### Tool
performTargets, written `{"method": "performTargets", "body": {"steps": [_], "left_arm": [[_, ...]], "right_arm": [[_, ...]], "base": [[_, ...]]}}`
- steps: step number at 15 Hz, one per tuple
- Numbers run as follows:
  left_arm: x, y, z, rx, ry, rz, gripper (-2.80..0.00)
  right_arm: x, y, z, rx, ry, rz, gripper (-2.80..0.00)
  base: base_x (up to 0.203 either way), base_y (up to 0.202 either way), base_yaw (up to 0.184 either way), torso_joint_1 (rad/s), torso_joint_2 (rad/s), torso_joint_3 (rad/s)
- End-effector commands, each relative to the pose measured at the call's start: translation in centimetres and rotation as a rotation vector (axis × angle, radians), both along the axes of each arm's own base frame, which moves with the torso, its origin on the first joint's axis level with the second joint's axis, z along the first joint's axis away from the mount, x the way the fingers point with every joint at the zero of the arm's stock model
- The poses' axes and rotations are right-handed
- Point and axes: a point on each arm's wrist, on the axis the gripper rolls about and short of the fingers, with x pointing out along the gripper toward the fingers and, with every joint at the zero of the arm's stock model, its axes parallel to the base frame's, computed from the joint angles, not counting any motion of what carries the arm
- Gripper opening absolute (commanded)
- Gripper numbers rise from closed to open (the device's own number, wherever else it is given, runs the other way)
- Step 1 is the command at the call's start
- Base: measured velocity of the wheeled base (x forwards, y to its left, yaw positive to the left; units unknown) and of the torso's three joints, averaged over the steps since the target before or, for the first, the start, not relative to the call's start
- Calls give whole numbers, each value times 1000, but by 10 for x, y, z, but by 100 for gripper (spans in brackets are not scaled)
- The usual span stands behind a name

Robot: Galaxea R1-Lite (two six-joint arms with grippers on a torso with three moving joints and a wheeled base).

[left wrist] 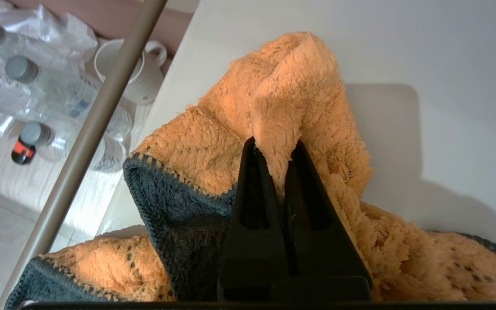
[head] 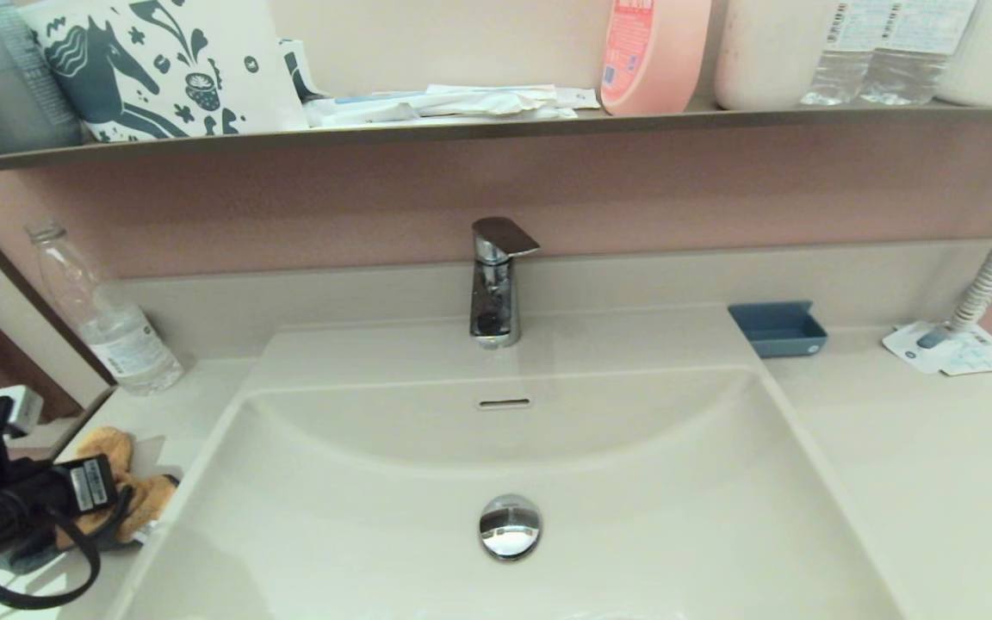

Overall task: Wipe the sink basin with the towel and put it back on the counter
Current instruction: Wipe the sink

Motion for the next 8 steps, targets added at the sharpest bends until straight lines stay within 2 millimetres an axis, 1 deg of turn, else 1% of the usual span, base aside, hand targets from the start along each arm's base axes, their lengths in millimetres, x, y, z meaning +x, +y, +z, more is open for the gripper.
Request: {"method": "performTargets", "body": {"steps": [1,3,6,8], "left_arm": [[1,-11,7,-4,-12,-46,-280],[14,-32,11,-43,-40,-112,-280],[52,-54,25,-83,-129,-152,-280],[71,-65,29,-70,-137,-175,-280]], "right_arm": [[0,0,0,0,2,-1,-280],[0,0,0,1,2,0,-280],[0,0,0,1,2,0,-280],[0,0,0,-1,2,0,-280]], "base": [[0,0,0,0,0,0],[0,0,0,0,0,0],[0,0,0,0,0,0],[0,0,0,0,0,0]]}}
